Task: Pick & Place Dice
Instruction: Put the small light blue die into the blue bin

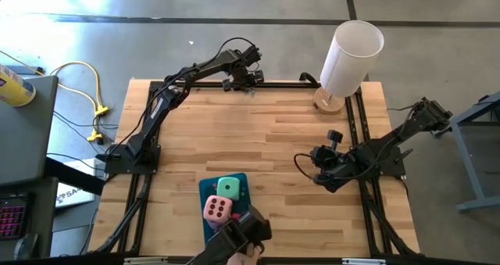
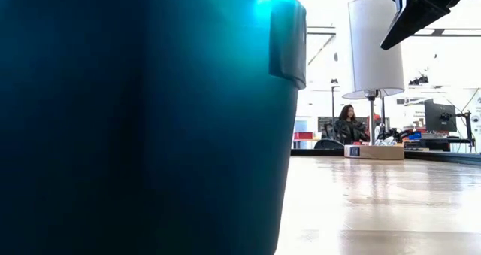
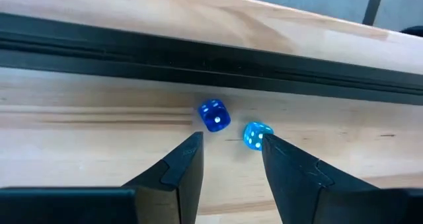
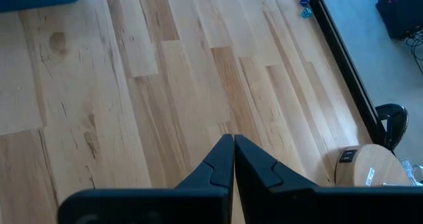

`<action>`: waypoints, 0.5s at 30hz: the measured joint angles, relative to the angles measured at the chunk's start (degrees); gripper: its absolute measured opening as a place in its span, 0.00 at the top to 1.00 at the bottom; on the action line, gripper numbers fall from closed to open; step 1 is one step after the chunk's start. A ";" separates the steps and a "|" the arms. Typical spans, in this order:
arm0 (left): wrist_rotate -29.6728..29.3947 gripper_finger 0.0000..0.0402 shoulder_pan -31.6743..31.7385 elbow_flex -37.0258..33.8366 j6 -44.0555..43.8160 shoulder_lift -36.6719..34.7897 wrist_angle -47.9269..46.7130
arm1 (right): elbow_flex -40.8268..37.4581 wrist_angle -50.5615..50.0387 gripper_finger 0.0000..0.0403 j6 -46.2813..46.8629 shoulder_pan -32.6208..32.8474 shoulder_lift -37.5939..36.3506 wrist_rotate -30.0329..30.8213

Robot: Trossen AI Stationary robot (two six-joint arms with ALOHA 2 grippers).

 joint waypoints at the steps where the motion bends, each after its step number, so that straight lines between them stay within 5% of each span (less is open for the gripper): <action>1: 0.00 0.63 -0.06 0.00 0.12 0.00 0.02 | 0.00 0.00 0.99 -0.02 0.00 0.00 0.00; 15: 0.13 0.63 -1.62 0.00 2.35 0.07 0.74 | 0.00 -0.02 0.99 0.13 0.00 0.00 -0.02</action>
